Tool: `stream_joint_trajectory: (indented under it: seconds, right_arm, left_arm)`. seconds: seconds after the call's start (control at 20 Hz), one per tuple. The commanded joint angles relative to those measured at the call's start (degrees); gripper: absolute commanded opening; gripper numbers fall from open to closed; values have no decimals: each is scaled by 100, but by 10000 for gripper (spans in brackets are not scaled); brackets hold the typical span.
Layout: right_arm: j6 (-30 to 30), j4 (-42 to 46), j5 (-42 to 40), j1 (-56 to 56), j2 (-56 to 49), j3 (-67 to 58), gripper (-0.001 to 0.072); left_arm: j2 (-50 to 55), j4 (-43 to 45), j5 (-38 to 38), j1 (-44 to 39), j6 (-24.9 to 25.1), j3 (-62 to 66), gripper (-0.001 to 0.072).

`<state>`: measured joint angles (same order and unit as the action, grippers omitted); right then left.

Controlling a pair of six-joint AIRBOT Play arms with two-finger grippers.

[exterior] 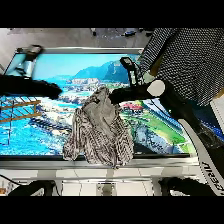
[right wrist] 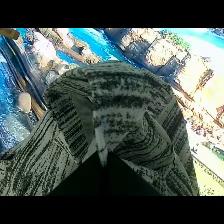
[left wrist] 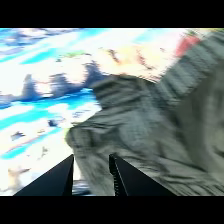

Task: Fold the clothes and pants, and hang the long-sleeved shirts on hangers.

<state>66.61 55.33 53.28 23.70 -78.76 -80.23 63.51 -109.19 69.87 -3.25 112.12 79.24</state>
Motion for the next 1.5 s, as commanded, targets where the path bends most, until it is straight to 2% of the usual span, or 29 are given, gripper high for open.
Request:
stream_joint_trajectory:
  seconds: [0.0,0.15,0.25,0.5,0.6,0.8,1.25,1.45]
  right_arm:
    - [17,7,-68,2,-37,0,40]
    - [15,7,-90,2,-35,0,40]
    - [-7,24,-83,2,-35,0,41]
    - [-4,46,83,2,-35,0,41]
    - [-4,46,138,2,-35,0,41]
    - [-4,48,136,2,-35,0,41]
    - [-4,48,114,2,-35,0,41]
    - [-4,48,107,2,-35,0,41]
  left_arm:
    - [-153,-33,7,1727,162,-26,313]
    - [61,-46,15,3333,404,-317,314]
    - [282,-66,15,4116,540,-570,313]
    - [955,-57,0,5169,1003,-719,312]
    - [1086,68,-103,5372,1185,-719,310]
    - [1335,804,-446,5453,1178,-723,310]
    - [2463,964,-426,5438,1156,-723,310]
    - [2643,977,-496,5453,1163,-723,310]
